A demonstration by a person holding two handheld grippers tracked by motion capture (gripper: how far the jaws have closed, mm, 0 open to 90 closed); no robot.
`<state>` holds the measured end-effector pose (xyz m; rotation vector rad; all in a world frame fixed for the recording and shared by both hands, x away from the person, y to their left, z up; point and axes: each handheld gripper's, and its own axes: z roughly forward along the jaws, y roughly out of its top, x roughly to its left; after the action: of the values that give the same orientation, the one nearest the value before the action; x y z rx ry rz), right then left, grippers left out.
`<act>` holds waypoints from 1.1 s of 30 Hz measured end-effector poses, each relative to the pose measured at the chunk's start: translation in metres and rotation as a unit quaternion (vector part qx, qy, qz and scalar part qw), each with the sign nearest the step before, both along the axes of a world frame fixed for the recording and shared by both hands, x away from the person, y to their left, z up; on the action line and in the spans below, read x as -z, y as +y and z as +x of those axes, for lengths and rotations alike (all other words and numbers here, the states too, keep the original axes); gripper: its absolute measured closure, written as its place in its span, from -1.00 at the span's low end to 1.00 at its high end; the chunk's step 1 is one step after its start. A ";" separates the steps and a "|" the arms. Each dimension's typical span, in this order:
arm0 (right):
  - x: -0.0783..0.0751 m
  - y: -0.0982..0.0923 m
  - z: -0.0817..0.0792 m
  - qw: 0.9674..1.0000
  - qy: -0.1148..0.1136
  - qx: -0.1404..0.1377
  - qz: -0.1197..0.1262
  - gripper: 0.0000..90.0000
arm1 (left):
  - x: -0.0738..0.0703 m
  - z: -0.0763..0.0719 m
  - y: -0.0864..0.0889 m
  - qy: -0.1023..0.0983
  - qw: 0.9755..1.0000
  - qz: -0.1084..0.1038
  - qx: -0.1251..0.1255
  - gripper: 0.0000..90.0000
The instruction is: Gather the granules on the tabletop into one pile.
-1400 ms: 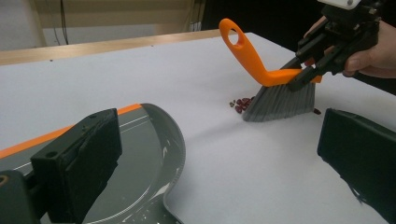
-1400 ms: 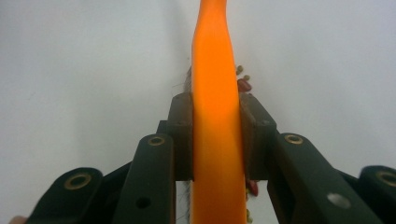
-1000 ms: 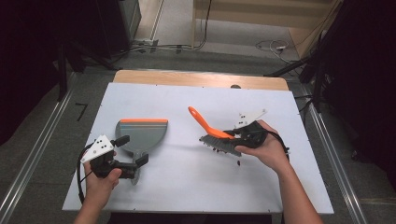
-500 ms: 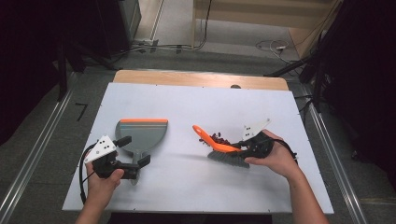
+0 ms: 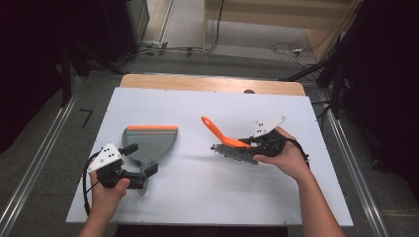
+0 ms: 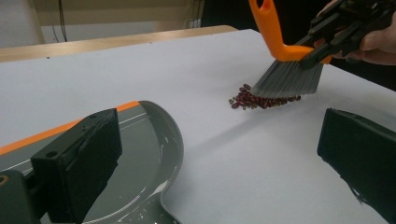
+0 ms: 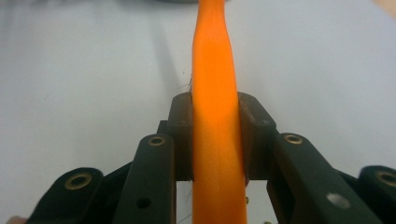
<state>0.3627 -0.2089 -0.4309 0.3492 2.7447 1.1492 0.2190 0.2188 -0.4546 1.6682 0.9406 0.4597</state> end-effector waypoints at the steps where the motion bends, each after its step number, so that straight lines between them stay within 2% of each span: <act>1: -0.004 -0.002 -0.002 1.000 -0.004 0.013 0.001 0.53 | 0.000 0.000 0.000 -0.001 1.000 -0.001 0.000 -1.00; 4: -0.011 -0.011 -0.007 0.999 -0.018 0.049 0.009 0.53 | 0.000 0.000 0.000 0.000 1.000 -0.001 0.000 -1.00; 6: -0.016 -0.021 -0.011 0.996 -0.021 0.085 0.025 0.53 | 0.000 0.000 -0.001 -0.001 1.000 -0.002 0.000 -1.00; 9: -0.019 -0.034 -0.017 0.990 -0.017 0.130 0.045 0.53 | 0.000 0.000 -0.001 -0.001 1.000 0.000 0.000 -1.00; 11: -0.019 -0.042 -0.021 0.986 -0.013 0.159 0.046 0.53 | 0.000 0.000 -0.002 -0.002 1.000 0.000 -0.001 -1.00; 13: -0.018 -0.052 -0.025 0.980 -0.006 0.195 0.050 0.53 | 0.000 0.000 -0.002 -0.002 1.000 0.000 -0.001 -1.00; 15: -0.016 -0.063 -0.029 0.972 0.001 0.225 0.066 0.53 | 0.000 -0.001 -0.001 -0.004 1.000 0.000 -0.001 -1.00; 17: -0.013 -0.074 -0.033 0.962 0.022 0.255 0.096 0.53 | 0.000 -0.001 0.000 -0.006 1.000 0.000 0.000 -1.00; 19: -0.011 -0.083 -0.038 0.953 0.031 0.281 0.111 0.53 | 0.000 -0.001 0.000 -0.007 1.000 0.001 0.001 -1.00; 23: -0.004 -0.094 -0.050 0.938 0.027 0.326 0.118 0.53 | -0.001 -0.002 0.001 -0.011 1.000 0.001 -0.002 -1.00; 28: 0.007 -0.110 -0.062 0.924 0.033 0.358 0.128 0.53 | -0.003 -0.004 0.005 -0.023 1.000 -0.006 0.003 -1.00; 32: 0.010 -0.121 -0.070 0.912 0.034 0.387 0.136 0.53 | -0.004 -0.005 0.008 -0.029 0.999 -0.017 0.002 -1.00; 33: 0.011 -0.123 -0.070 0.910 0.035 0.390 0.137 0.53 | -0.004 -0.005 0.009 -0.029 0.999 -0.018 0.001 -1.00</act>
<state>0.2928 -0.3322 -0.4420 1.3818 2.0941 1.2546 0.2140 0.2282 -0.4502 1.6147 0.8994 0.4840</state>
